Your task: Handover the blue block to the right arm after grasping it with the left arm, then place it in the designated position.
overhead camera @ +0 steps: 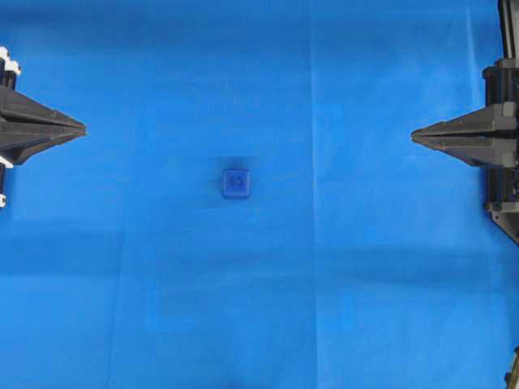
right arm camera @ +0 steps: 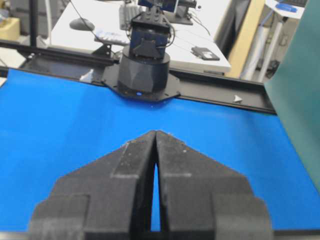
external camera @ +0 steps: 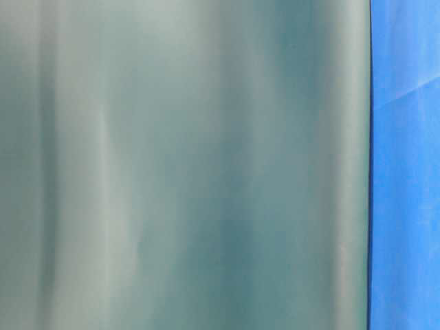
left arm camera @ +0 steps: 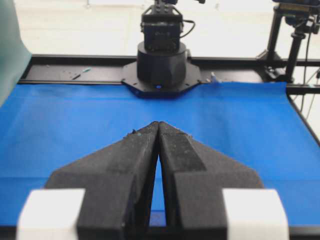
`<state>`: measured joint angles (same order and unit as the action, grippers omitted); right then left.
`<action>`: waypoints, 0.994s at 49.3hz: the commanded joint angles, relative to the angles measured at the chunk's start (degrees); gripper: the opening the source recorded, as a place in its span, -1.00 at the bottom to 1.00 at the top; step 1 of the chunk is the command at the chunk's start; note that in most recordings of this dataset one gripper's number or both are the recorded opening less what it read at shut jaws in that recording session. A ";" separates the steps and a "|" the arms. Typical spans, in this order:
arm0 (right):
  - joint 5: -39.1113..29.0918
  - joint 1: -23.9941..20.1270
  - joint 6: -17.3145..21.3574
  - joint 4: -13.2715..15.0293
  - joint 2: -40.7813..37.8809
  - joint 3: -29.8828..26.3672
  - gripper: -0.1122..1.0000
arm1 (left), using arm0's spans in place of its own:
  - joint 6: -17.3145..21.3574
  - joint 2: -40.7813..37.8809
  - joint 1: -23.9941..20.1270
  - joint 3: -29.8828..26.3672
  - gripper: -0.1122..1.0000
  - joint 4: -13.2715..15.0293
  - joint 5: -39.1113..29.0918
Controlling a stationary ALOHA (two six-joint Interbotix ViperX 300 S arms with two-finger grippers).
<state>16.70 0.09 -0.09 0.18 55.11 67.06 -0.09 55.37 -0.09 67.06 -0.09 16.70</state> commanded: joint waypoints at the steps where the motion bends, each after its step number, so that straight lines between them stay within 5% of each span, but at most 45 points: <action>1: 0.35 0.09 0.00 -0.09 -0.26 -1.14 -0.79 | -0.26 -0.18 -0.09 -0.62 -0.80 -0.09 -0.79; 41: -2.64 0.09 0.53 -0.18 -0.79 -2.02 -0.83 | -0.18 0.79 -0.09 -0.88 -0.79 -0.09 -1.49; 49: -2.64 0.09 0.70 -0.53 -0.79 -2.02 -0.37 | -0.26 0.97 -0.09 -0.88 -0.59 -0.18 -1.32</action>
<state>13.80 0.09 0.53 0.00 54.67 66.53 -0.26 56.51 -0.09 67.06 -0.09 14.77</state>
